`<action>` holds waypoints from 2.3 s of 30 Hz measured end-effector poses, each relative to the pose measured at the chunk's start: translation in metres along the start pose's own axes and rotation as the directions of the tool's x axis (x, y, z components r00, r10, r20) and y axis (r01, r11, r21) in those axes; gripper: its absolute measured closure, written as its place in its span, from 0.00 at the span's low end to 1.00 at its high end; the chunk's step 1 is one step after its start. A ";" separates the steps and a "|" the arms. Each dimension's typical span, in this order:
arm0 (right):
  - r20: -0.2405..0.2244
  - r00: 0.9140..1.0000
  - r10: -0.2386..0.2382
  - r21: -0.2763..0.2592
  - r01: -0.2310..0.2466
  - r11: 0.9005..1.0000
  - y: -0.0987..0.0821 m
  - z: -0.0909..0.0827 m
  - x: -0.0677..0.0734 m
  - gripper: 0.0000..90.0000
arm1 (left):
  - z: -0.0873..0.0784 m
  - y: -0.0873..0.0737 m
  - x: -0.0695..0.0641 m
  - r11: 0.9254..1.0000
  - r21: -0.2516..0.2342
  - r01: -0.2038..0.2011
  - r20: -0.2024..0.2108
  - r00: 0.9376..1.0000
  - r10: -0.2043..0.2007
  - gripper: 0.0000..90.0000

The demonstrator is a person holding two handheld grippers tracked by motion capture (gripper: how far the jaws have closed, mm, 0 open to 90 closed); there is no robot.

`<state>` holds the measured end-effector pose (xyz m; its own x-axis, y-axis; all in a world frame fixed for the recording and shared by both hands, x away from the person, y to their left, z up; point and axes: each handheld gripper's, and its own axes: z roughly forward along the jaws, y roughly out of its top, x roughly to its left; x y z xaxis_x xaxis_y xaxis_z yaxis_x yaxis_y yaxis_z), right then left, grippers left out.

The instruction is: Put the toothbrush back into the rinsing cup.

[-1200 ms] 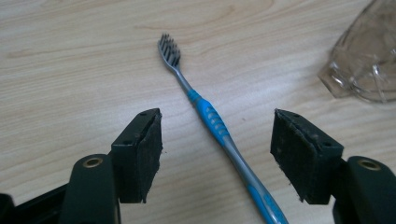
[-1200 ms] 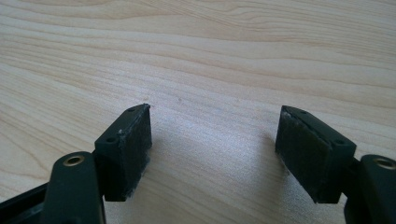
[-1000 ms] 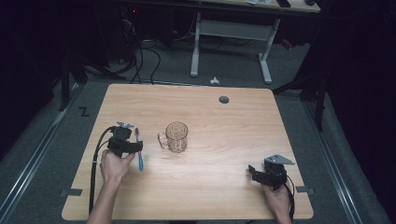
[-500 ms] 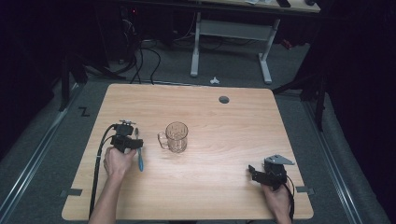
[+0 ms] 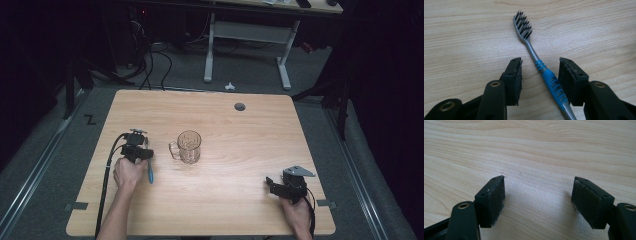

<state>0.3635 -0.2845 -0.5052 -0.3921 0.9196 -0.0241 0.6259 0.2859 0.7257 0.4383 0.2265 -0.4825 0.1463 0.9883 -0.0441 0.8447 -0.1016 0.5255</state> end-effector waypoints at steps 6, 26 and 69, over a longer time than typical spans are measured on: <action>-0.001 1.000 0.001 0.000 -0.001 1.000 0.000 0.000 0.000 0.30 | 0.002 0.001 0.000 1.000 -0.015 0.014 -0.004 1.000 -0.014 0.67; 0.001 1.000 -0.002 -0.001 0.002 1.000 0.000 0.000 0.000 0.30 | 0.002 0.010 -0.015 0.998 0.060 -0.015 -0.031 0.999 0.017 0.79; -0.001 1.000 -0.004 -0.002 0.004 1.000 0.000 0.000 0.000 0.30 | -0.026 0.016 -0.023 0.994 0.056 -0.097 0.040 0.995 0.095 0.89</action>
<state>0.3634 -0.2844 -0.5053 -0.3948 0.9184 -0.0264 0.6227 0.2887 0.7272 0.4345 0.2052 -0.4507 0.2463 0.9688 -0.0282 0.8541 -0.2032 0.4788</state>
